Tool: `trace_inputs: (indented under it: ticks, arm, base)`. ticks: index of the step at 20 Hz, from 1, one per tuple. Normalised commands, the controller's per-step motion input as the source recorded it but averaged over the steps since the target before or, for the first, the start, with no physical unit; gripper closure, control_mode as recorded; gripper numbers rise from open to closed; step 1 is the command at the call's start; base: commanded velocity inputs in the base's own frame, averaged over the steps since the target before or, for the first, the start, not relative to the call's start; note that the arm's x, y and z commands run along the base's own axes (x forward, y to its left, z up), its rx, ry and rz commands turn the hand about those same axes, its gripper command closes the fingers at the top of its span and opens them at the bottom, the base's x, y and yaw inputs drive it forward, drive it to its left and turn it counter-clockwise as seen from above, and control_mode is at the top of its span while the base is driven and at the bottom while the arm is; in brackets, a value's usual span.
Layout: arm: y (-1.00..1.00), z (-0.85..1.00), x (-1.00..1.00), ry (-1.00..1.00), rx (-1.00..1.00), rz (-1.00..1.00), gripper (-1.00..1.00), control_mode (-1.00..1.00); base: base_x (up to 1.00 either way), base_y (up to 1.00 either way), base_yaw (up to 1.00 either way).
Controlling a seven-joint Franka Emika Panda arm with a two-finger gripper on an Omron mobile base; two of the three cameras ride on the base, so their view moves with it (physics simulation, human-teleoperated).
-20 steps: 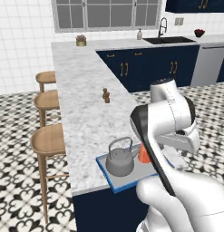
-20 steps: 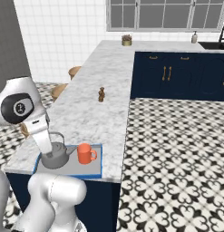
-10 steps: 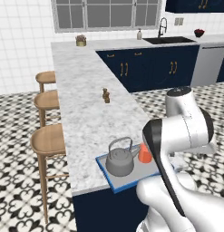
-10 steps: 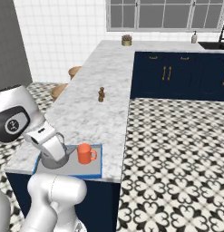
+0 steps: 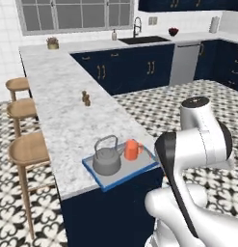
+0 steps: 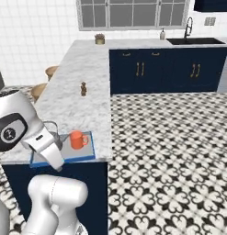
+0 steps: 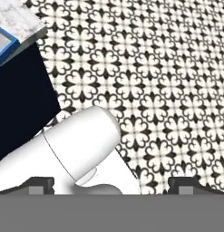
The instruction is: Pick the kettle from the counter and place it on the tray. Then pick the mug from the cabinet and place it on the tray. Then close the cabinet doors.
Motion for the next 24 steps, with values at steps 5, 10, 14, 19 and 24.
trace_inputs:
  ticks: [5, 10, 14, 19, 24]
  arm:
    - [0.0, 0.0, 0.0, 0.0, 0.0, 0.0, -1.0, 1.0]
    - [0.0, 0.0, 0.0, 0.0, 0.0, 0.0, -1.0, 1.0]
    - [0.0, 0.0, 0.0, 0.0, 0.0, 0.0, -1.0, 1.0]
    - [0.0, 0.0, 0.0, 0.0, 0.0, 0.0, -1.0, 1.0]
    - [0.0, 0.0, 0.0, 0.0, 0.0, 0.0, -1.0, 1.0]
  base:
    - [-0.23, 0.2, -0.78]
    - [0.09, 0.14, -0.67]
    - [0.01, 0.0, -0.67]
    - [0.0, -0.1, -0.68]
    - [0.0, -0.83, -0.5]
